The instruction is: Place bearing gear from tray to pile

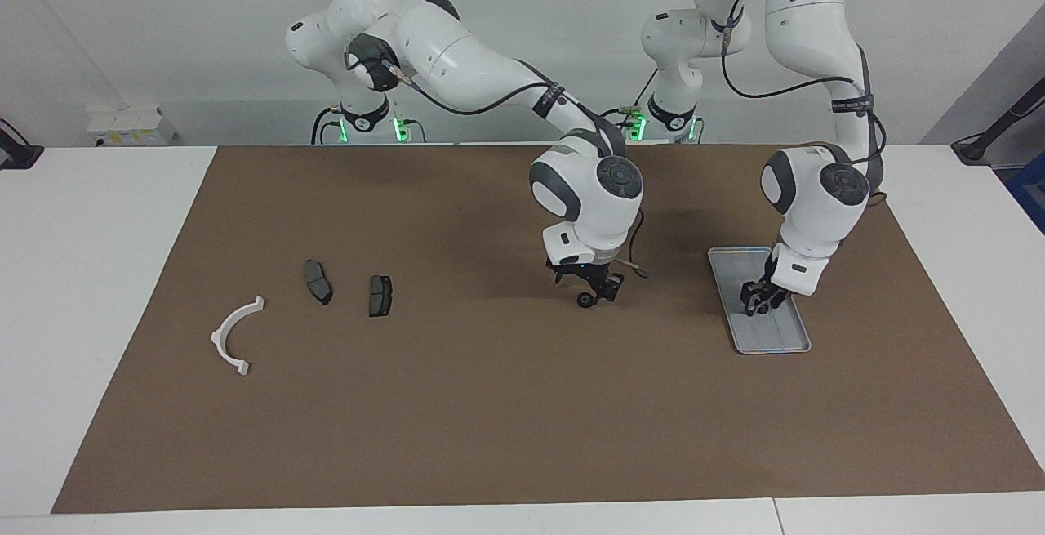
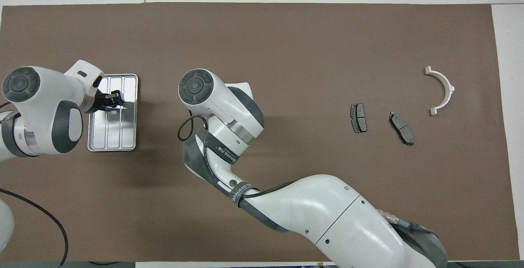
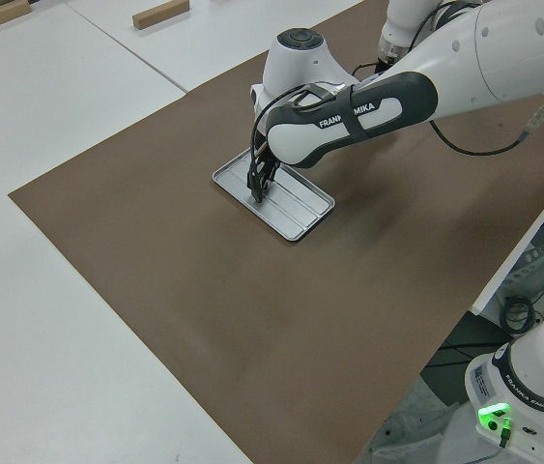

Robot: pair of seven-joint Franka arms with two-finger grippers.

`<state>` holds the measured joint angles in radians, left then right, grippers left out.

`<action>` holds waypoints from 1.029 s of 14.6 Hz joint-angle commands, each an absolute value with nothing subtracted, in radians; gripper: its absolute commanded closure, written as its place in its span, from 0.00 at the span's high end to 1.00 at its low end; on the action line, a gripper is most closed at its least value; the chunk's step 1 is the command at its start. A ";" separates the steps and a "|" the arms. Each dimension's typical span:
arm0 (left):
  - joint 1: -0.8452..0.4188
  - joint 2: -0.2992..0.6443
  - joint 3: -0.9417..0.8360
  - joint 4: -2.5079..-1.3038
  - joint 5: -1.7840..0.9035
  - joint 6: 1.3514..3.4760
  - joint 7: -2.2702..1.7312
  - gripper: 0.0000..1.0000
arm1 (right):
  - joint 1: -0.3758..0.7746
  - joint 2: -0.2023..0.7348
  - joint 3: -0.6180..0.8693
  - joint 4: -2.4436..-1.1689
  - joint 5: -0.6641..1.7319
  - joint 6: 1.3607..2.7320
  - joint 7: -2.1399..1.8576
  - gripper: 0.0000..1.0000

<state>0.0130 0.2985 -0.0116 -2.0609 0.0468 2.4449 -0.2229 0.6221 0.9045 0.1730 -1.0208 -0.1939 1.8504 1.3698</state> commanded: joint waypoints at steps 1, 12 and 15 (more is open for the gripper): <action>0.023 0.291 -0.017 -2.080 0.046 2.477 -0.232 0.59 | 0.630 0.934 0.173 -0.976 -0.224 1.835 1.391 0.94; 0.023 0.316 -0.017 -2.069 0.044 2.508 -0.233 0.54 | 0.632 0.963 0.175 -0.976 -0.225 1.881 1.397 0.87; 0.023 0.316 -0.017 -2.069 0.046 2.505 -0.233 0.41 | 0.632 0.963 0.175 -0.976 -0.225 1.871 1.394 0.66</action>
<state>0.0146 0.3067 -0.0161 -2.0600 0.0433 2.4829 -0.2254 0.6272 0.9362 0.1732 -1.0070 -0.1971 1.8824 1.3704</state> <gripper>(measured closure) 0.498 0.260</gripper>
